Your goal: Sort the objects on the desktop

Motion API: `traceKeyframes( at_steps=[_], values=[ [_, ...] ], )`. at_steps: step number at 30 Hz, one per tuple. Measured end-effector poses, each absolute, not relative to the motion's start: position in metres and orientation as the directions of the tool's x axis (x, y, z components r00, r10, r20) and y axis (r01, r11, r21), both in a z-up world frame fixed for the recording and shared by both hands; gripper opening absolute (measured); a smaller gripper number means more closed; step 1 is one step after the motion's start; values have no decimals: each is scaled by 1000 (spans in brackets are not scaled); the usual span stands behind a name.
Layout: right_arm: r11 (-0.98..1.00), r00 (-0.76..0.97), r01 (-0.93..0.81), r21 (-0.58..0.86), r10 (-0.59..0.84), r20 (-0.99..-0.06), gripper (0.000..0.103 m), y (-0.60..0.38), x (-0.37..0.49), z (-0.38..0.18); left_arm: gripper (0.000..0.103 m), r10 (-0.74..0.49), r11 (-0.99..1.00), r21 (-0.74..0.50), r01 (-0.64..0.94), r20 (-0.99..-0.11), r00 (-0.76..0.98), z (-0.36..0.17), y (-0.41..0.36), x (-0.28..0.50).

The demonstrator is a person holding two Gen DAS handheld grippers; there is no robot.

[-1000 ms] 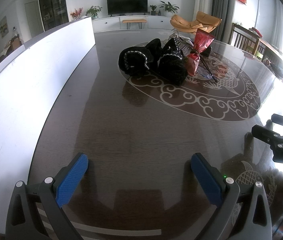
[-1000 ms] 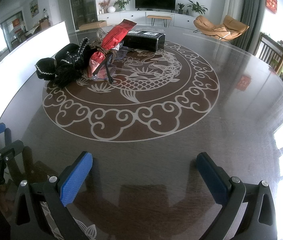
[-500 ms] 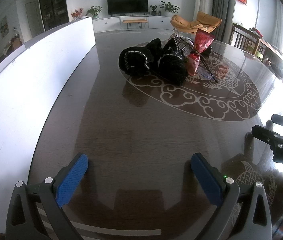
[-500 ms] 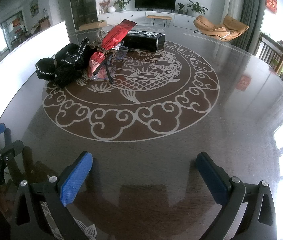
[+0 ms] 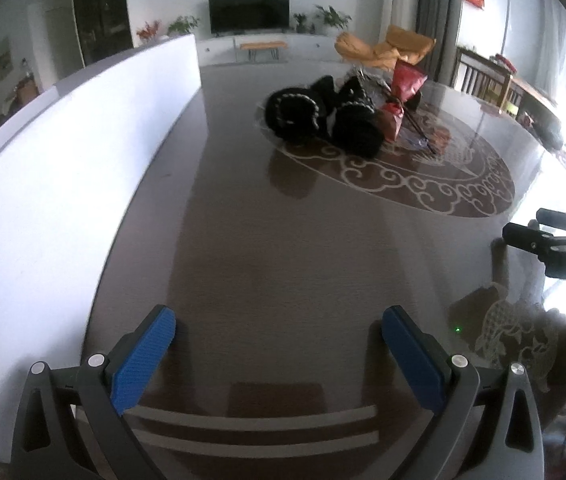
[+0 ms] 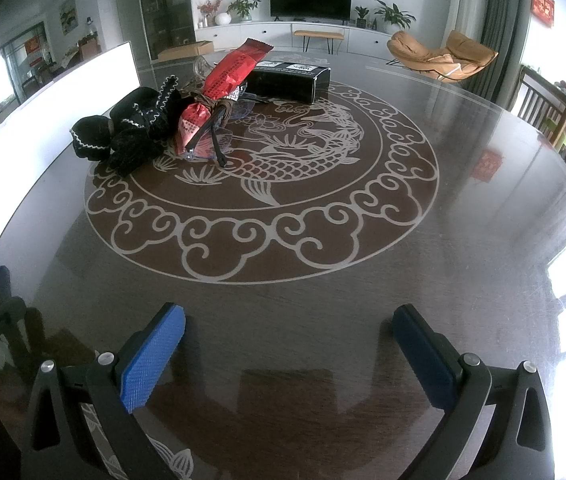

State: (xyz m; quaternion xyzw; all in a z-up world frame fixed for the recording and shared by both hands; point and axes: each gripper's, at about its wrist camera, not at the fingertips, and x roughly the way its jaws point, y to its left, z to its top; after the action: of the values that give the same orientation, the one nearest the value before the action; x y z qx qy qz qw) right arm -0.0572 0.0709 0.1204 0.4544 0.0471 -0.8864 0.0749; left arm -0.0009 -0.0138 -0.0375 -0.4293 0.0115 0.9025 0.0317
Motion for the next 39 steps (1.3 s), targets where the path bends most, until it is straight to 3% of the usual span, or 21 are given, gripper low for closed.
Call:
traceKeyframes(
  at_steps=[7,11,14,20,21,22,24,29,33,39],
  values=[
    [-964,-532,266,-29,-122,-838,103,59,-89,129,103,56,-997,-7,-75,-749,-661,-39,-17,1],
    [-945,-572,292,148,-297,-765,103,30,-122,165,103,55,-997,-7,-75,-746,-663,-40,-17,-2],
    [-925,-581,333,181,-353,-734,103,-19,-153,182,103,54,-997,-6,-73,-745,-665,-41,-15,-2],
    [-947,-505,314,70,-229,-832,102,-94,-209,152,103,53,-997,-6,-73,-744,-667,-43,-14,-4],
    [-949,-487,313,32,-190,-852,97,-103,-213,143,103,53,-997,-6,-73,-743,-667,-43,-14,-5],
    [-946,-485,322,41,-202,-851,80,-105,-210,138,103,53,-997,-6,-72,-742,-668,-44,-13,-2],
    [-931,-505,358,68,-255,-825,73,-110,-196,141,103,52,-997,-6,-71,-741,-669,-45,-12,-2],
    [-848,-452,527,55,-335,-827,71,-112,-137,141,103,49,-998,-4,-70,-742,-668,-45,-13,-6],
    [-862,-460,500,80,-343,-819,72,-73,-95,141,103,49,-998,-4,-69,-742,-668,-45,-13,-6],
    [-889,-510,447,95,-340,-790,80,-36,-67,149,103,48,-998,-4,-67,-739,-672,-46,-14,-5]
  ],
)
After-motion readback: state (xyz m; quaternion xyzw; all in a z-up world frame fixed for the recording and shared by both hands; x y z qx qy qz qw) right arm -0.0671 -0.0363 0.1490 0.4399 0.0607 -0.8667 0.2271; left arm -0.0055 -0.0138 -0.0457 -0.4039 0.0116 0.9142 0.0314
